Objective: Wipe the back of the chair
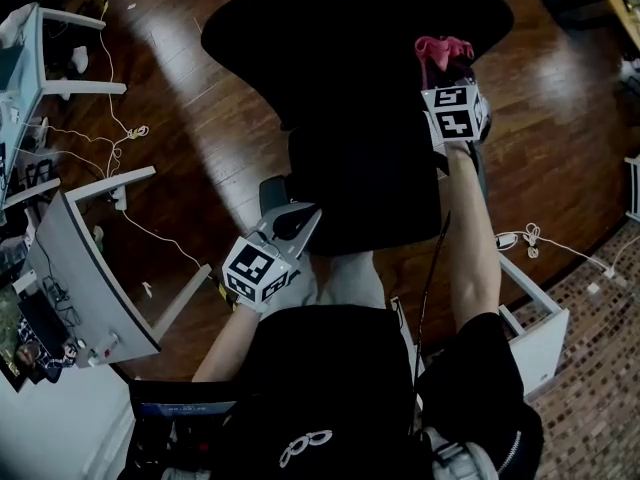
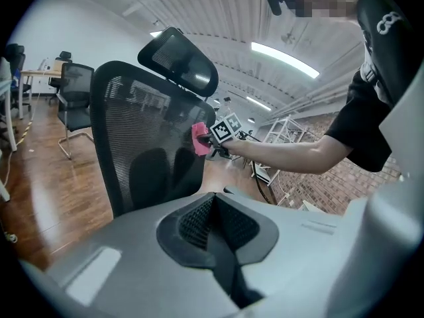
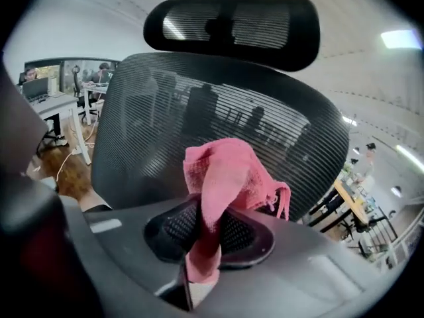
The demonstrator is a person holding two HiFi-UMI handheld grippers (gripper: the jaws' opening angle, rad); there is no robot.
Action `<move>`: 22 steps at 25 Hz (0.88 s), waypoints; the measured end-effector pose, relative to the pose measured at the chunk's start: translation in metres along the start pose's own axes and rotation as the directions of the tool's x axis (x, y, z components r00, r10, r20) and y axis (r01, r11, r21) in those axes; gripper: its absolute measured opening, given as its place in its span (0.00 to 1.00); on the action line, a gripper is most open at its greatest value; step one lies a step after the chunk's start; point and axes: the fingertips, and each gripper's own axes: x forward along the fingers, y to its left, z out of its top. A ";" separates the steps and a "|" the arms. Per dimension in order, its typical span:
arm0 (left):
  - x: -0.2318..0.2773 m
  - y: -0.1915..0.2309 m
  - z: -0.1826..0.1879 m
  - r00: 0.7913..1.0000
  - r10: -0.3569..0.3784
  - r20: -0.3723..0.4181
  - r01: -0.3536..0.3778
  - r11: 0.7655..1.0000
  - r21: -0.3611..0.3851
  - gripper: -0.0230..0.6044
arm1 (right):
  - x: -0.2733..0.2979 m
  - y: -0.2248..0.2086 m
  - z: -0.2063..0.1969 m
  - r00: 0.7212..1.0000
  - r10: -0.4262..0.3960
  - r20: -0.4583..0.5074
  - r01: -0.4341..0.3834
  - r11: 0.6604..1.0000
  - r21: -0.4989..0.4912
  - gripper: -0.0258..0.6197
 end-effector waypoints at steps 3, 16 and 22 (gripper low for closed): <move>0.006 -0.001 0.000 1.000 0.002 -0.003 -0.002 1.000 -0.007 0.02 | -0.004 -0.034 -0.028 0.998 -0.051 -0.037 0.053 0.997 0.051 0.12; -0.018 0.021 -0.005 0.998 0.053 0.021 -0.053 0.998 -0.032 0.02 | 0.005 -0.001 -0.056 0.990 -0.109 -0.092 0.119 0.987 0.106 0.12; -0.041 0.040 -0.011 0.997 0.067 0.032 -0.066 0.997 -0.047 0.02 | 0.024 0.125 0.009 1.000 0.014 -0.015 -0.013 0.998 0.059 0.12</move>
